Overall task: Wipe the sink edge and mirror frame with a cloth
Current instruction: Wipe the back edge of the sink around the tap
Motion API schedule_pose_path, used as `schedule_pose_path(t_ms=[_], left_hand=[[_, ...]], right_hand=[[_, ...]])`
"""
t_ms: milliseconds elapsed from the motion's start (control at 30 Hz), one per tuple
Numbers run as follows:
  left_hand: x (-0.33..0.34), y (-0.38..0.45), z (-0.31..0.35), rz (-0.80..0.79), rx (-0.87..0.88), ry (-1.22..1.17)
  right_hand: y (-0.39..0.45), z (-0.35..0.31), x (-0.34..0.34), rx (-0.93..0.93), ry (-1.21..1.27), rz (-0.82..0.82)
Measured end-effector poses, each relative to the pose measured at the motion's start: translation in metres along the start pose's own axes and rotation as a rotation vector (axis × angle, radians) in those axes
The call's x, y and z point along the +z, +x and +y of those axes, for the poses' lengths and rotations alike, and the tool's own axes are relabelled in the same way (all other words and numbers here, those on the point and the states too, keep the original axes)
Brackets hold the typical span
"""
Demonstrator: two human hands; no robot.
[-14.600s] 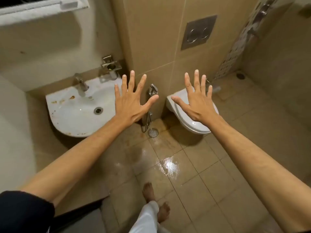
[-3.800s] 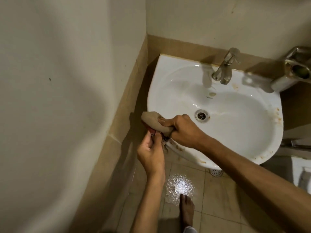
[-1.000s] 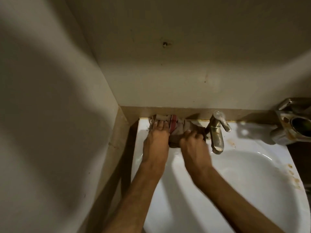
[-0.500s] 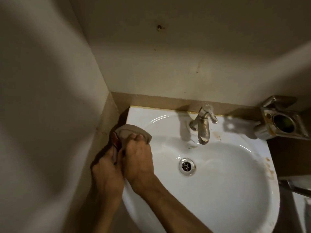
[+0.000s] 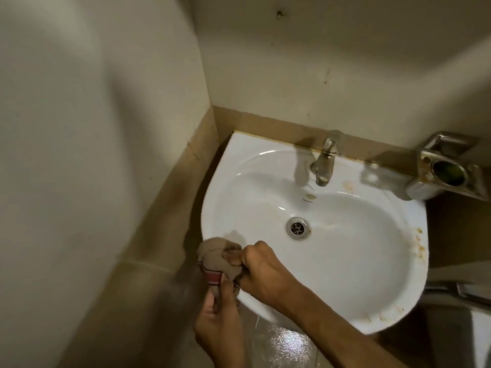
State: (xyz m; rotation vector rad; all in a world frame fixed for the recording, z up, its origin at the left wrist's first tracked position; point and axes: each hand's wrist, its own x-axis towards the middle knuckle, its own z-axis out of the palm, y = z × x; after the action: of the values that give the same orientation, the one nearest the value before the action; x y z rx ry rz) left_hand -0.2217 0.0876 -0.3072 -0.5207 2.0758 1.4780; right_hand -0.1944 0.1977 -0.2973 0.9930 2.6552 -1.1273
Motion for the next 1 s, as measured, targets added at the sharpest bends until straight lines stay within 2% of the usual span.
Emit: schedule_pose_path(t_ms=[100,233,367,433,500,567,667,767,867,1000], left_hand=[[0.002,-0.043,-0.032,0.015,-0.089,-0.113],[0.005,-0.105,-0.058,-0.117,-0.198,-0.223],[0.003,-0.144,-0.079,-0.271,-0.127,-0.159],[0.000,-0.156,-0.081,-0.274,-0.079,-0.136],[-0.003,-0.165,-0.072,-0.249,0.058,-0.087],[-0.004,-0.166,-0.059,-0.233,0.315,0.062],[0.012,-0.168,-0.024,-0.225,0.603,0.342],[0.048,-0.176,0.014,-0.292,0.806,0.462],[0.091,-0.171,0.039,-0.373,1.111,0.594],[0.165,-0.137,0.056,-0.419,1.401,0.805]], right_hand=[[-0.041,0.020,-0.007,-0.069,-0.062,-0.068],[-0.105,0.051,-0.039,-0.098,-0.160,-0.123],[-0.138,0.065,-0.081,-0.099,-0.336,-0.260],[-0.147,0.074,-0.096,-0.142,-0.455,-0.252],[-0.158,0.089,-0.104,-0.175,-0.485,-0.215],[-0.172,0.093,-0.117,-0.195,-0.429,-0.140],[-0.192,0.093,-0.142,-0.178,-0.428,0.090],[-0.191,0.106,-0.162,-0.044,-0.572,0.252],[-0.174,0.118,-0.180,0.030,-0.613,0.399],[-0.136,0.137,-0.193,0.093,-0.660,0.358]])
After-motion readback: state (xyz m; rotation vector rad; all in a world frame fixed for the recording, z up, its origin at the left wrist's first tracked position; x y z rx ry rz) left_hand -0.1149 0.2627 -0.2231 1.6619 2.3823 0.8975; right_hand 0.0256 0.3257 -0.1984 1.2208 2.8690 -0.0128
